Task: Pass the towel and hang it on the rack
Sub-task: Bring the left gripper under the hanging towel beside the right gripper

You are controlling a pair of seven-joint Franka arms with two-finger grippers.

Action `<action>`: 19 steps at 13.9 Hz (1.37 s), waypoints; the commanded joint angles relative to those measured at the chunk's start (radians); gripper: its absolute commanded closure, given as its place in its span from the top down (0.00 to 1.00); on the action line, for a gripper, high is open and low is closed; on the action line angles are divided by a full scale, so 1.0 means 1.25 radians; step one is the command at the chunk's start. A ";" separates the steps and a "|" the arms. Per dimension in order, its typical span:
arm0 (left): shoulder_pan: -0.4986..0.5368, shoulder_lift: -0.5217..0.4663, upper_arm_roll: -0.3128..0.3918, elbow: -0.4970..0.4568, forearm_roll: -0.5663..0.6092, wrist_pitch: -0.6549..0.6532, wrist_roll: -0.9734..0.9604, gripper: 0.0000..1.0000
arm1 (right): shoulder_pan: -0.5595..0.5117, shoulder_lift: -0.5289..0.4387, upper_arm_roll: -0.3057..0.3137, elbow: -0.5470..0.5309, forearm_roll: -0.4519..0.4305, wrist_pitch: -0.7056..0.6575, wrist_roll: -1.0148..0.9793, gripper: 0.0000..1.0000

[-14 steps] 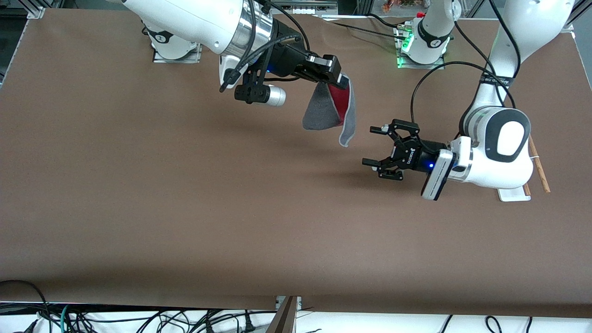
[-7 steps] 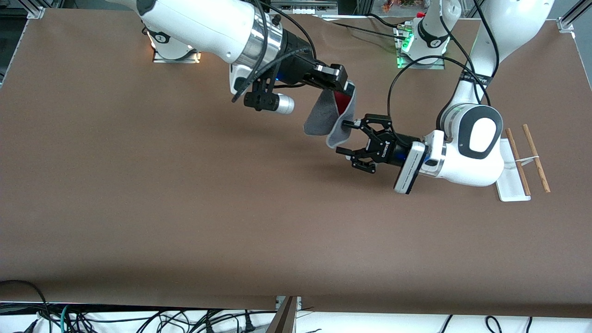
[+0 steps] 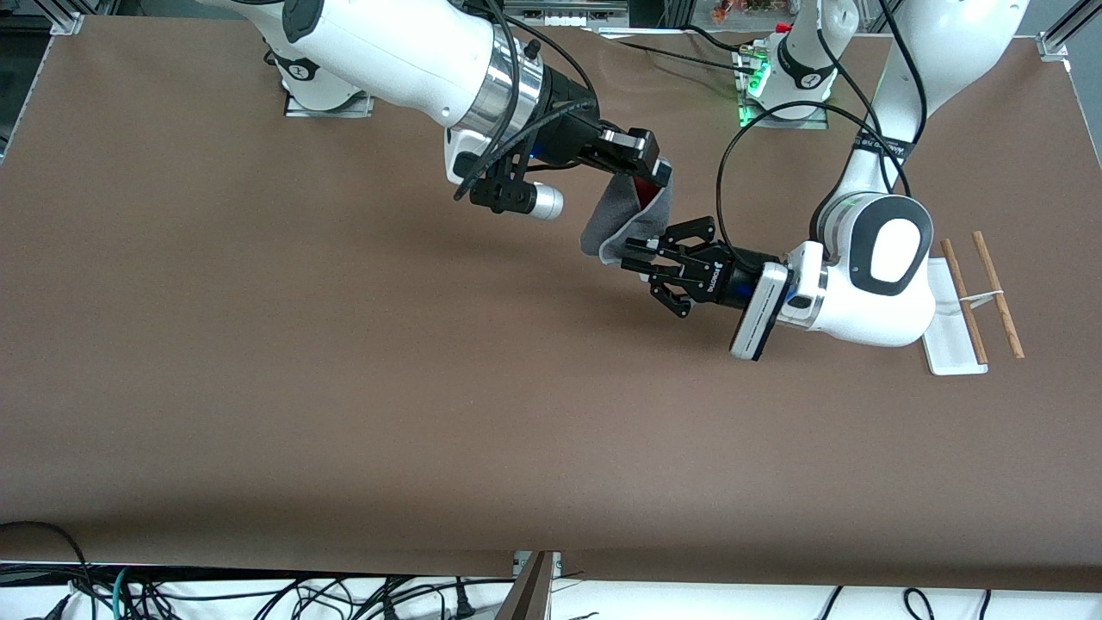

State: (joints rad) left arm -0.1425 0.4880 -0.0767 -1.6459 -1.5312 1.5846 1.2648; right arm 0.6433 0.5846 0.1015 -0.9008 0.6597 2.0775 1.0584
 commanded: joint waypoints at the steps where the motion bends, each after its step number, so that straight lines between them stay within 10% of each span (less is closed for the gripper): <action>1: 0.004 0.038 0.002 0.039 -0.011 -0.005 0.015 0.54 | 0.008 0.001 -0.009 0.013 0.010 0.006 0.018 0.00; 6: 0.021 0.094 0.002 0.060 -0.018 -0.049 0.028 0.74 | 0.008 0.000 -0.009 0.013 0.010 0.006 0.020 0.00; 19: 0.039 0.165 0.000 0.105 -0.132 -0.184 -0.002 0.69 | 0.008 -0.001 -0.010 0.013 0.010 0.005 0.021 0.00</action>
State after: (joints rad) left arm -0.0680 0.6393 -0.0753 -1.5824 -1.6451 1.3494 1.2773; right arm 0.6434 0.5840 0.1007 -0.9005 0.6597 2.0795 1.0659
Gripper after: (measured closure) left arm 0.308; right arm 0.982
